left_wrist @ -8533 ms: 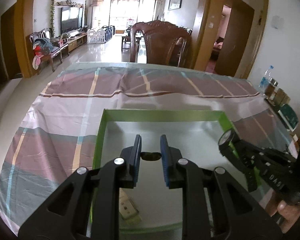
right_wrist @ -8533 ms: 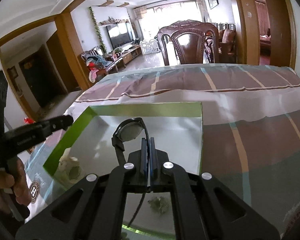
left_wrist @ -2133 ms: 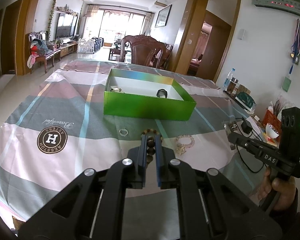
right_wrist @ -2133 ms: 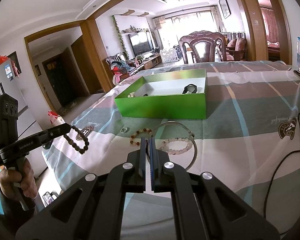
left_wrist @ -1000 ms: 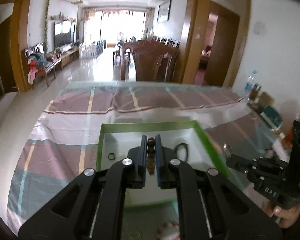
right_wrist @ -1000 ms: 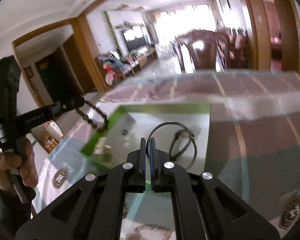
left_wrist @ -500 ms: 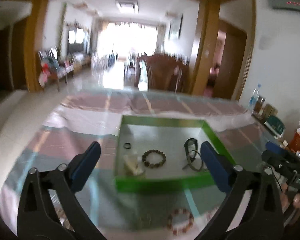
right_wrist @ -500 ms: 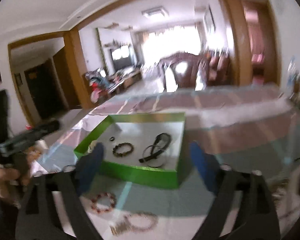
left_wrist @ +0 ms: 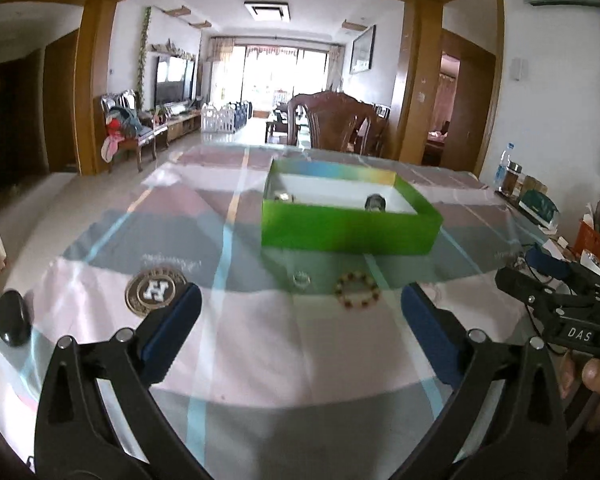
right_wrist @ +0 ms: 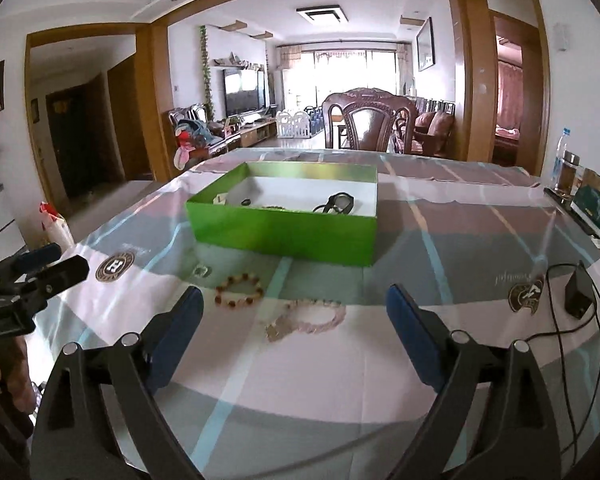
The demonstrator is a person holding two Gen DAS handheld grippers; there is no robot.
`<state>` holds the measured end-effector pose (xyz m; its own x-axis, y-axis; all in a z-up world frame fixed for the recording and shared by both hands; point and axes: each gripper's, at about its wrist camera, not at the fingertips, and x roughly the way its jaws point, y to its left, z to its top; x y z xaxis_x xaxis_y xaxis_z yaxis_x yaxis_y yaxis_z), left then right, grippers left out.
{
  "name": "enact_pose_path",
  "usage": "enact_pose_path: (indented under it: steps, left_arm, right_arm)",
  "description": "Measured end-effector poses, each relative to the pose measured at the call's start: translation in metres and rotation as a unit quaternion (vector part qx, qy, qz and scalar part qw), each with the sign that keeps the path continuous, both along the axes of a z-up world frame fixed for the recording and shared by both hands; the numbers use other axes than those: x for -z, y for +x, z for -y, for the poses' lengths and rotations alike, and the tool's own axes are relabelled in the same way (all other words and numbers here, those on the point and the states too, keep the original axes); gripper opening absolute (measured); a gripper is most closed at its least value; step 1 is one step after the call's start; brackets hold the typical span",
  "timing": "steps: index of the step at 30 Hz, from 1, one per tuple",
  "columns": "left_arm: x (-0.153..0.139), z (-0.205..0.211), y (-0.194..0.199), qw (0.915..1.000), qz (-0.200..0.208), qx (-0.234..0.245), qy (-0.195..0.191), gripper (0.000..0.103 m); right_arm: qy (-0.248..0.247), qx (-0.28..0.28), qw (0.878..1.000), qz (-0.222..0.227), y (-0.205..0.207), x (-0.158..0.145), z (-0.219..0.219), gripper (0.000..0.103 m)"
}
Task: Organize jewelry
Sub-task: 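Withdraw both open grippers back over the remaining jewelry, then close the right gripper on the small gold charm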
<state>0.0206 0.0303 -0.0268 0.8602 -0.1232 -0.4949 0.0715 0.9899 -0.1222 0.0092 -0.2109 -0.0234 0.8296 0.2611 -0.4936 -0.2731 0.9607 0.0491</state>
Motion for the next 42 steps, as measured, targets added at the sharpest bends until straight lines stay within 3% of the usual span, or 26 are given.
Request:
enact_pose_path:
  steps: [39,42]
  left_arm:
    - [0.02,0.002,0.009,0.9995,-0.029,0.01,-0.006,0.099]
    - [0.022,0.0,0.01,0.9994,-0.032,0.011,-0.008,0.099]
  right_arm:
    - [0.002,-0.004,0.999,-0.039,0.014,0.027,-0.003,0.09]
    - [-0.017,-0.016,0.998,-0.056,0.028,0.039,-0.015,0.084]
